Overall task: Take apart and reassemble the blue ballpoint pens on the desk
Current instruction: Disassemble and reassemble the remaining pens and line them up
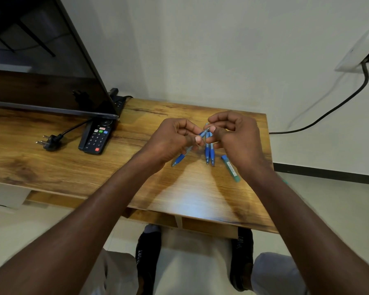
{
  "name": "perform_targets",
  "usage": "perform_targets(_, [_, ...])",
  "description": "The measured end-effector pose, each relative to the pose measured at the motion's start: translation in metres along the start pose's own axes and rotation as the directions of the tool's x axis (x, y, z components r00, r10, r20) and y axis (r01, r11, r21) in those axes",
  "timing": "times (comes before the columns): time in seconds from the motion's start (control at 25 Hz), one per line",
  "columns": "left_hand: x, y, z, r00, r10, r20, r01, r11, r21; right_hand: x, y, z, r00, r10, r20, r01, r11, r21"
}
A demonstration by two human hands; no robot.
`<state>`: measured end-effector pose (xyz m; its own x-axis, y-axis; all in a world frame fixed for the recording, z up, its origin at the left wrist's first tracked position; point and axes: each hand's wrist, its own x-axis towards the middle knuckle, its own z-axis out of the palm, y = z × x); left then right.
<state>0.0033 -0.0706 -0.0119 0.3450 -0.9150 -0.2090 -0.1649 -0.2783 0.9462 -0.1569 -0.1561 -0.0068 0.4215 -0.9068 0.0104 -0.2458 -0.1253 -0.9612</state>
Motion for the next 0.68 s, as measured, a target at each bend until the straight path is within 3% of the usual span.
perform_targets(0.12, [-0.0003,0.0007,0.0020,1.000,-0.011,0.004,0.012,0.999,-0.044,0.0007,0.0005,0.0000,0.998,0.059,0.002,-0.059,0.996,0.068])
perform_targets(0.36, [-0.0008,0.0023,0.0040,1.000,-0.025,0.013,0.027,0.994,-0.108,0.0014,0.0013,0.0014,0.998,0.038,-0.049,-0.037,0.999,0.020])
perform_targets(0.68, [-0.0012,0.0023,0.0065,0.998,-0.064,-0.019,0.059,0.981,-0.187,-0.0026,-0.0057,-0.0033,0.971,0.211,0.116,-0.233,0.943,0.237])
